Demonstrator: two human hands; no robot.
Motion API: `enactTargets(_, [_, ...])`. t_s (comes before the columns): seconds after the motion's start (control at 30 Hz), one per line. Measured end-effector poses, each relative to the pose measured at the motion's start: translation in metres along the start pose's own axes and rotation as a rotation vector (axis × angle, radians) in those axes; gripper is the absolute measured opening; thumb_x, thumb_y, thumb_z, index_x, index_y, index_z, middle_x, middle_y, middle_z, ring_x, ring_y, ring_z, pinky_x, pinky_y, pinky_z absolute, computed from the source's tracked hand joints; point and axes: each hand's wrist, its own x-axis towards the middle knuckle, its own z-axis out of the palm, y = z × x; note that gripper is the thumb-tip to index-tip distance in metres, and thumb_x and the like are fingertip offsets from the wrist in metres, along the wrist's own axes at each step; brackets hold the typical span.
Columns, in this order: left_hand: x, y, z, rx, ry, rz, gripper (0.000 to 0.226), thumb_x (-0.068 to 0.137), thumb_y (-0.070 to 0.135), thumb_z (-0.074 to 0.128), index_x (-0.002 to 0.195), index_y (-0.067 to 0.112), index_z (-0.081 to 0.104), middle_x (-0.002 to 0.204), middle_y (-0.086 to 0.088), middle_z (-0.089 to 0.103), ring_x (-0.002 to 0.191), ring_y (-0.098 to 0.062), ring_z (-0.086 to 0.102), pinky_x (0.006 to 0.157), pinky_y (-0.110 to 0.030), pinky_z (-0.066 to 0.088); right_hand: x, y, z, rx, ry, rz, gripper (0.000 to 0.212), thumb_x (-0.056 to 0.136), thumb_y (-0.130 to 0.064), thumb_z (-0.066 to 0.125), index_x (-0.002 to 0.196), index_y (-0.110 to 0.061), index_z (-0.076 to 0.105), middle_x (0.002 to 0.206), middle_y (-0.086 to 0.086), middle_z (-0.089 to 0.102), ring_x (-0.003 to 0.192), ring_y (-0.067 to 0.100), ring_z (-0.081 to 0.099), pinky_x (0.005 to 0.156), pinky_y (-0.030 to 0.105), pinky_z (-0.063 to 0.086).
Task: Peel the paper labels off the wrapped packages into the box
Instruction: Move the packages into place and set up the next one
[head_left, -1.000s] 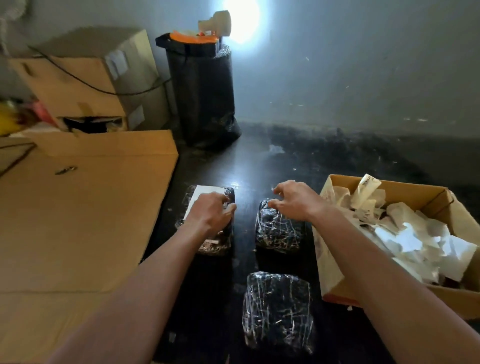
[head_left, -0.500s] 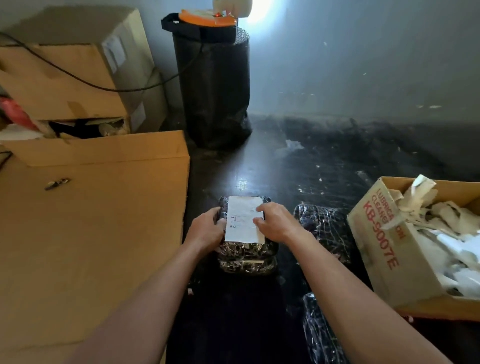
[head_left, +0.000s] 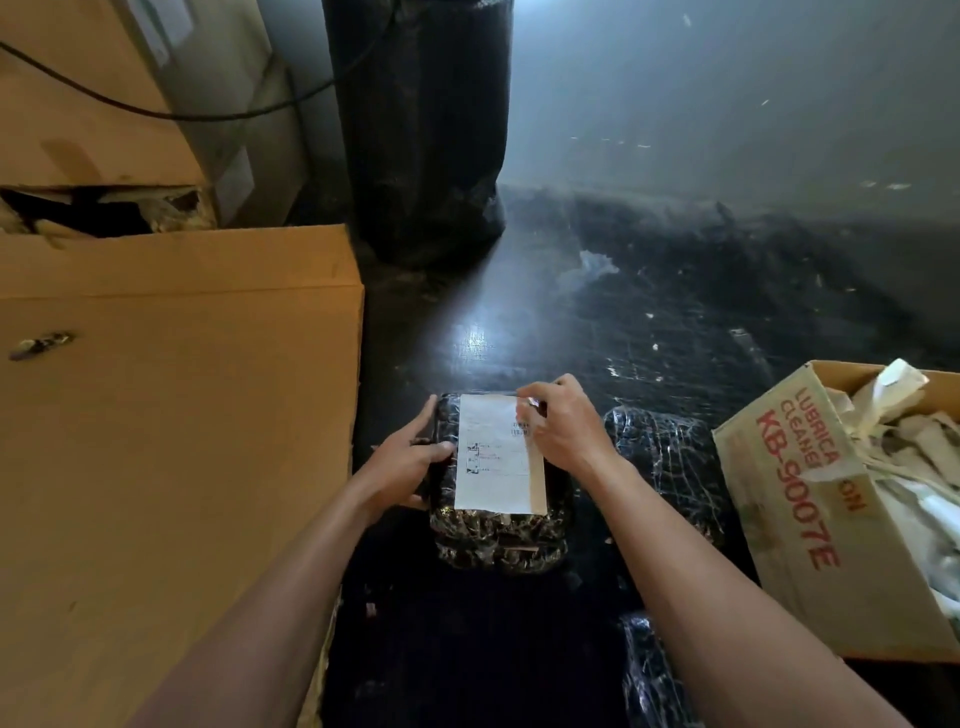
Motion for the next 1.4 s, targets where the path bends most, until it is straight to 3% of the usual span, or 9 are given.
enactTargets(0.1, [0.004, -0.003, -0.005, -0.014, -0.013, -0.014, 0.073, 0.1, 0.023, 0.062, 0.149, 0.061, 0.024, 0.125, 0.011, 0.065, 0.107, -0.011, 0.065, 0.078, -0.044, 0.06, 0.008, 0.001, 0.004, 0.067, 0.05, -0.012, 0.004, 0.092, -0.027, 0.071, 0.093, -0.024, 0.072, 0.103, -0.001, 0.057, 0.098, 0.019, 0.059, 0.087, 0.036, 0.051])
enactTargets(0.2, [0.004, -0.004, -0.007, -0.034, -0.028, 0.007, 0.069, 0.1, 0.03, 0.061, 0.151, 0.059, 0.023, 0.125, 0.01, 0.067, 0.106, -0.007, 0.065, 0.066, -0.037, 0.061, 0.009, 0.0, 0.007, 0.095, 0.11, -0.071, 0.008, 0.091, -0.018, 0.071, 0.084, -0.021, 0.068, 0.094, -0.005, 0.063, 0.093, 0.02, 0.061, 0.081, 0.035, 0.05])
enactTargets(0.37, [0.005, -0.008, -0.005, -0.072, -0.003, 0.032, 0.069, 0.101, 0.027, 0.06, 0.152, 0.056, 0.025, 0.122, 0.002, 0.07, 0.104, -0.012, 0.071, 0.066, -0.04, 0.062, 0.008, 0.003, 0.011, 0.145, 0.138, -0.117, 0.0, 0.091, -0.016, 0.07, 0.091, -0.016, 0.07, 0.088, -0.004, 0.071, 0.087, 0.019, 0.066, 0.08, 0.044, 0.058])
enactTargets(0.5, [0.005, -0.004, -0.004, -0.073, -0.025, 0.055, 0.07, 0.101, 0.027, 0.06, 0.152, 0.057, 0.023, 0.119, -0.001, 0.071, 0.098, -0.01, 0.074, 0.063, -0.037, 0.061, 0.013, 0.004, 0.008, 0.153, 0.032, -0.086, 0.032, 0.092, -0.03, 0.072, 0.123, -0.024, 0.07, 0.101, -0.002, 0.067, 0.094, 0.018, 0.065, 0.087, 0.042, 0.057])
enactTargets(0.7, [0.005, -0.007, 0.005, -0.063, 0.003, 0.114, 0.069, 0.102, 0.032, 0.057, 0.154, 0.053, 0.019, 0.117, -0.004, 0.07, 0.102, -0.015, 0.073, 0.081, -0.038, 0.062, 0.023, -0.001, 0.022, 0.08, 0.044, -0.118, 0.006, 0.09, -0.034, 0.075, 0.094, -0.03, 0.077, 0.089, -0.009, 0.052, 0.104, 0.029, 0.058, 0.089, 0.055, 0.054])
enactTargets(0.87, [0.006, -0.013, 0.011, -0.092, 0.056, 0.172, 0.066, 0.103, 0.027, 0.056, 0.156, 0.047, 0.022, 0.117, -0.002, 0.071, 0.102, -0.014, 0.073, 0.093, -0.036, 0.058, 0.021, 0.0, 0.027, 0.164, 0.104, -0.127, 0.004, 0.09, -0.027, 0.075, 0.088, -0.029, 0.078, 0.091, -0.01, 0.064, 0.102, 0.023, 0.059, 0.09, 0.052, 0.053])
enactTargets(1.07, [0.006, -0.016, 0.019, -0.044, 0.101, 0.223, 0.063, 0.105, 0.027, 0.051, 0.157, 0.042, 0.018, 0.11, 0.012, 0.07, 0.091, 0.005, 0.07, 0.071, -0.006, 0.049, 0.016, -0.004, 0.024, 0.288, 0.1, -0.128, 0.006, 0.091, -0.021, 0.074, 0.088, -0.024, 0.079, 0.094, -0.008, 0.071, 0.094, 0.012, 0.066, 0.089, 0.043, 0.057])
enactTargets(1.3, [0.005, -0.016, 0.021, -0.048, 0.125, 0.226, 0.063, 0.105, 0.029, 0.051, 0.157, 0.047, 0.019, 0.115, 0.007, 0.069, 0.096, -0.009, 0.073, 0.087, -0.026, 0.058, 0.012, -0.001, 0.025, 0.33, 0.1, -0.149, 0.007, 0.091, -0.023, 0.074, 0.088, -0.026, 0.079, 0.094, -0.011, 0.069, 0.105, 0.024, 0.062, 0.091, 0.051, 0.055])
enactTargets(1.4, [0.006, -0.016, 0.022, -0.032, 0.127, 0.222, 0.062, 0.106, 0.029, 0.049, 0.156, 0.048, 0.018, 0.119, 0.007, 0.068, 0.095, -0.004, 0.071, 0.08, -0.016, 0.055, 0.008, -0.001, 0.025, 0.337, 0.119, -0.16, 0.005, 0.091, -0.023, 0.075, 0.089, -0.024, 0.079, 0.093, -0.015, 0.068, 0.108, 0.02, 0.058, 0.093, 0.05, 0.053])
